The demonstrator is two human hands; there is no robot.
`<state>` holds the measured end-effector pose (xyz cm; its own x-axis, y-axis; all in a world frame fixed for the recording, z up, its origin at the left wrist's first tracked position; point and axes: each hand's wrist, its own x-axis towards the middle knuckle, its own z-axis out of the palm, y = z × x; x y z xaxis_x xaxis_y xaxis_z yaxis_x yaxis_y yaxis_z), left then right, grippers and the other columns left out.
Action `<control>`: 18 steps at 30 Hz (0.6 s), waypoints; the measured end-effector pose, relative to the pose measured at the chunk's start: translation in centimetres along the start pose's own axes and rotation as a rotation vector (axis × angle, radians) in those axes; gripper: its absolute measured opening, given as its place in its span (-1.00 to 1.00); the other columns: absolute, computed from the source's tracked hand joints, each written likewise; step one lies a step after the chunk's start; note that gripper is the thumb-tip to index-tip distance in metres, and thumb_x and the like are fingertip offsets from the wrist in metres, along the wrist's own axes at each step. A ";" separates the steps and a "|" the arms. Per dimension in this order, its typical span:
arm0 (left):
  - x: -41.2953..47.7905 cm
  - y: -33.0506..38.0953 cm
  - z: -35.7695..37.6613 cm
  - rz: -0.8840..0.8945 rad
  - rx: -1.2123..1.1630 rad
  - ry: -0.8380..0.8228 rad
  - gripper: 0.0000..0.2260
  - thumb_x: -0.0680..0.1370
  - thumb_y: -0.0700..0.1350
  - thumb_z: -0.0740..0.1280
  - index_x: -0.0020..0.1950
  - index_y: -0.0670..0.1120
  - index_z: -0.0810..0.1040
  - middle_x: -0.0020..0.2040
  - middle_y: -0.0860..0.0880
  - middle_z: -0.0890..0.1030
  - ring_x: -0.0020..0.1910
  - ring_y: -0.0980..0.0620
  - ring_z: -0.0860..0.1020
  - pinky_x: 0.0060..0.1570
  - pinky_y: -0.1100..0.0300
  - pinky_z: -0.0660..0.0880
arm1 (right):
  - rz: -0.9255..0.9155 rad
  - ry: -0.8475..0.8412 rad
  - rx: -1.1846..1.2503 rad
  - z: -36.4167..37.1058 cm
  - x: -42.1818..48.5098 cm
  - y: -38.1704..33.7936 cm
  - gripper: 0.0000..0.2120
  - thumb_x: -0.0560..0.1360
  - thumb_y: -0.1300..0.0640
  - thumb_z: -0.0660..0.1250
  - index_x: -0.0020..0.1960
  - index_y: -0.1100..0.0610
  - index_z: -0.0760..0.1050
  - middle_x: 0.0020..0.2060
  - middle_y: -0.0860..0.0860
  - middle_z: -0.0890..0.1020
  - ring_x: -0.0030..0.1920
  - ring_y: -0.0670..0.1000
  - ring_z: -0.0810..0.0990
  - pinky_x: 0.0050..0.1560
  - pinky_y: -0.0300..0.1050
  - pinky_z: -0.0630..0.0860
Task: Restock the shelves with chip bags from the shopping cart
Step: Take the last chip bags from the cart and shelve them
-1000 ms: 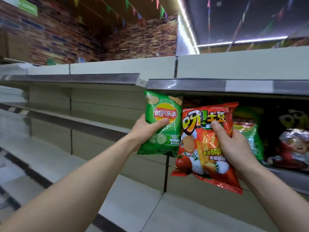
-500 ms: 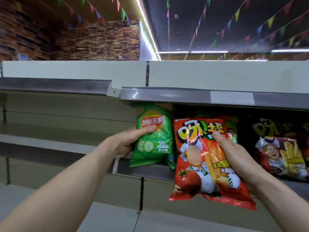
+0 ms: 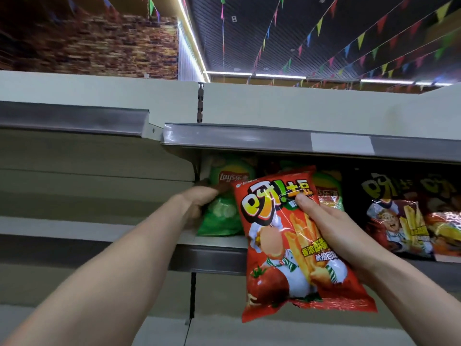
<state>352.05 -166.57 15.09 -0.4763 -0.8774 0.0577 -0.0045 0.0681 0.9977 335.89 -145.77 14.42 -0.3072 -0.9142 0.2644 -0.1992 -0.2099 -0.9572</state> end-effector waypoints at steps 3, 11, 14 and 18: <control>1.6 -0.2 0.7 0.113 -0.004 0.097 -0.57 0.44 -0.05 0.50 0.23 -0.18 0.51 0.02 -0.22 0.66 -0.25 -0.11 0.66 -0.38 0.07 0.62 | 0.012 0.004 -0.010 0.3 0.3 0.2 -0.60 0.52 -0.12 0.27 0.08 0.20 0.60 -0.19 0.12 0.73 -0.22 0.09 0.71 -0.41 -0.26 0.57; 4.0 -3.7 1.3 0.268 0.220 0.197 -0.38 0.42 0.06 0.44 0.40 -0.13 0.36 0.21 -0.20 0.58 0.15 -0.18 0.58 0.20 -0.14 0.51 | 0.028 0.012 -0.002 0.7 0.8 1.0 -0.69 0.54 -0.11 0.24 -0.06 0.10 0.60 -0.30 0.02 0.72 -0.36 -0.06 0.69 -0.48 -0.36 0.49; 4.1 -3.6 1.2 0.167 0.340 0.188 -0.56 0.57 -0.15 0.34 0.40 -0.25 0.34 0.23 -0.28 0.54 0.19 -0.25 0.54 0.19 -0.03 0.49 | 0.072 0.019 -0.037 1.1 1.3 1.0 -0.64 0.55 -0.14 0.23 -0.06 0.13 0.61 -0.29 0.04 0.72 -0.35 -0.04 0.69 -0.48 -0.34 0.51; 3.1 -1.3 0.5 0.310 0.406 0.377 -0.59 0.62 0.06 0.23 0.34 -0.20 0.42 0.26 -0.25 0.54 0.22 -0.19 0.52 0.12 0.09 0.45 | 0.092 0.063 -0.061 2.1 2.5 0.5 -0.56 0.54 -0.22 0.22 -0.08 0.13 0.64 -0.34 -0.02 0.71 -0.39 -0.09 0.67 -0.51 -0.34 0.46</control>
<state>350.13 -169.19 13.94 -0.1668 -0.8898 0.4248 -0.2842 0.4559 0.8435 336.91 -148.91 14.37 -0.3840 -0.9048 0.1843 -0.2228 -0.1029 -0.9694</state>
